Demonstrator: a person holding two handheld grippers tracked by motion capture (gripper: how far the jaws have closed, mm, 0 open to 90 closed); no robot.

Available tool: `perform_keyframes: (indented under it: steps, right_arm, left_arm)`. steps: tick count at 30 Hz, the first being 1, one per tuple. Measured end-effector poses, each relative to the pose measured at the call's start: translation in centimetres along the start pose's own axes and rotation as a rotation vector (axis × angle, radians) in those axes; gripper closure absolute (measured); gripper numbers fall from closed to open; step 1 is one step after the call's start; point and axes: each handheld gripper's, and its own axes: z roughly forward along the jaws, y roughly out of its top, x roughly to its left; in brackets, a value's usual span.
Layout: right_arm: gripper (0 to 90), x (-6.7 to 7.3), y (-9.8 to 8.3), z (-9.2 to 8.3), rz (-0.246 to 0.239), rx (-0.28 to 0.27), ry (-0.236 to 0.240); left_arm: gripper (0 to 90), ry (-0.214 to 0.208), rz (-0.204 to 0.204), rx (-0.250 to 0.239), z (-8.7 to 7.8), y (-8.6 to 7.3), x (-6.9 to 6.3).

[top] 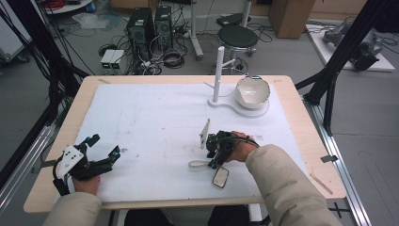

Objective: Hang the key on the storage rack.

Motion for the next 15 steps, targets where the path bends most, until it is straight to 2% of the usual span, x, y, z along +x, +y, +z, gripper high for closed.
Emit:
perform_keyframes:
  steps: [9, 12, 15]
  right_arm:
    - [72.5, -0.12, 0.17, 0.35, -0.014, 0.026, 0.007]
    - [78.8, -0.17, 0.23, 0.54, -0.017, 0.041, 0.022]
    - [80.9, -0.15, 0.24, 0.63, -0.017, 0.046, 0.030]
  left_arm:
    - [11.0, 0.001, 0.002, 0.000, -0.01, 0.01, 0.02]
    - [11.0, 0.000, 0.000, 0.000, 0.00, 0.00, 0.00]
    - [11.0, 0.000, 0.002, -0.001, 0.00, 0.00, 0.03]
